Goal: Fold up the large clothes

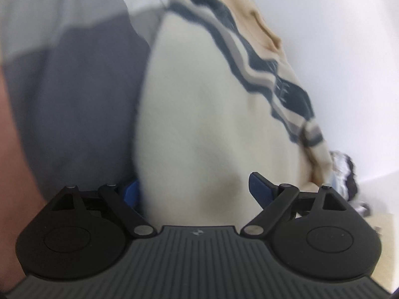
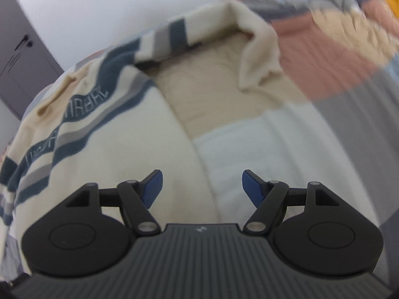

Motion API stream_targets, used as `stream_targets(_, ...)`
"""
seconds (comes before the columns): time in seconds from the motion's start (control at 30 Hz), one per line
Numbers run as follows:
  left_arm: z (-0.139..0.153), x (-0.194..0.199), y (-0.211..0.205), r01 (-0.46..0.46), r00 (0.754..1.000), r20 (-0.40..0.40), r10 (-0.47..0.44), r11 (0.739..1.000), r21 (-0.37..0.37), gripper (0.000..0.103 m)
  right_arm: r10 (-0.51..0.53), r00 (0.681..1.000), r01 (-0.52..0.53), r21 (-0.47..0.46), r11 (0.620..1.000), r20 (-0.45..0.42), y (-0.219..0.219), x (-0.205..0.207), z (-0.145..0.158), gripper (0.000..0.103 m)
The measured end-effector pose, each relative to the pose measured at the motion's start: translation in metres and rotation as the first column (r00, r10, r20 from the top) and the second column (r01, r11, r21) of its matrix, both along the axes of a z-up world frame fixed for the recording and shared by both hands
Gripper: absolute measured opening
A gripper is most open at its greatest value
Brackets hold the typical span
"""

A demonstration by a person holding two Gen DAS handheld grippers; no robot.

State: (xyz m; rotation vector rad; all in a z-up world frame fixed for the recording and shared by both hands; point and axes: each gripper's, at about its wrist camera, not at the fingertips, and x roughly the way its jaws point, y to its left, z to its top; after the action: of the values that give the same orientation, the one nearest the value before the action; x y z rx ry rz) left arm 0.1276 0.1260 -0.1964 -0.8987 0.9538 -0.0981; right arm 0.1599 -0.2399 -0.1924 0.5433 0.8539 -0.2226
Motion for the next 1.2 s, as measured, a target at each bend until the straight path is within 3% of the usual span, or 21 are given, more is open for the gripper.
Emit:
stream_targets(0.07,-0.005,0.002,-0.002,0.011,1.000,-0.005,-0.011,1.000,-0.016,0.090,-0.012,0.999,0.015,0.063,0.998,-0.043,-0.002,0.002,-0.012,0.072)
stream_targets(0.17,-0.009,0.009,-0.001,0.011,1.000,-0.002,-0.011,0.999,-0.047,0.089,0.008,0.999,-0.007,0.058,0.998,-0.032,0.005,0.002,-0.010,0.074)
stream_targets(0.2,-0.010,0.010,0.000,-0.002,1.000,-0.002,0.002,0.998,-0.058,0.087,0.022,1.000,-0.020,0.081,0.997,-0.016,0.006,0.001,-0.009,0.070)
stream_targets(0.23,-0.010,0.009,-0.001,-0.012,1.000,0.001,0.012,0.999,-0.049,0.076,0.033,0.999,-0.033,0.107,0.994,-0.005,0.007,0.000,-0.008,0.060)
stream_targets(0.27,-0.009,0.009,-0.006,-0.003,1.000,-0.005,0.003,1.000,-0.004,0.067,0.040,0.999,-0.040,0.113,0.993,-0.004,0.008,0.000,-0.009,0.056)
stream_targets(0.33,-0.005,0.006,-0.012,0.003,1.000,-0.003,-0.003,0.999,0.047,0.041,0.056,0.998,-0.055,0.108,0.993,-0.010,0.009,-0.001,-0.009,0.028)
stream_targets(0.4,-0.002,0.002,-0.009,-0.016,1.000,0.022,0.015,0.999,0.032,0.028,0.067,0.998,-0.066,0.121,0.990,-0.004,0.008,-0.003,-0.007,0.021)
stream_targets(0.5,0.015,-0.012,-0.003,-0.043,0.995,0.095,0.039,0.998,0.036,0.017,0.117,0.992,-0.121,0.108,0.987,0.038,0.012,-0.009,0.008,0.016)
stream_targets(0.67,0.048,-0.040,0.009,-0.092,0.972,0.218,0.083,0.995,0.036,0.014,0.228,0.959,-0.242,0.067,0.968,0.170,0.017,-0.031,0.050,0.014)
stream_targets(0.73,0.057,-0.049,0.014,-0.109,0.966,0.240,0.101,0.994,0.020,0.014,0.300,0.936,-0.313,0.042,0.949,0.182,0.021,-0.040,0.066,0.014)
stream_targets(0.87,0.066,-0.063,0.017,-0.117,0.967,0.237,0.098,0.991,0.063,0.014,0.375,0.917,-0.378,-0.004,0.926,0.132,0.019,-0.052,0.086,0.014)
stream_targets(0.93,0.067,-0.064,0.014,-0.109,0.973,0.216,0.080,0.986,0.124,0.014,0.390,0.917,-0.388,-0.039,0.921,0.079,0.018,-0.053,0.082,0.014)
stream_targets(1.07,0.066,-0.058,0.006,-0.075,0.980,0.194,0.038,0.979,0.189,0.015,0.386,0.923,-0.386,-0.014,0.922,0.003,0.016,-0.046,0.071,0.014)
stream_targets(1.1,0.069,-0.058,0.004,-0.068,0.981,0.192,0.027,0.975,0.213,0.017,0.389,0.921,-0.389,-0.013,0.921,0.013,0.018,-0.046,0.071,0.015)
stream_targets(1.17,0.075,-0.060,0.001,-0.069,0.981,0.192,0.017,0.962,0.265,0.031,0.400,0.916,-0.399,-0.029,0.917,0.033,0.019,-0.049,0.073,0.015)
stream_targets(1.2,0.077,-0.062,0.001,-0.071,0.980,0.197,0.015,0.958,0.279,0.048,0.400,0.916,-0.399,-0.033,0.916,0.042,0.018,-0.050,0.074,0.017)
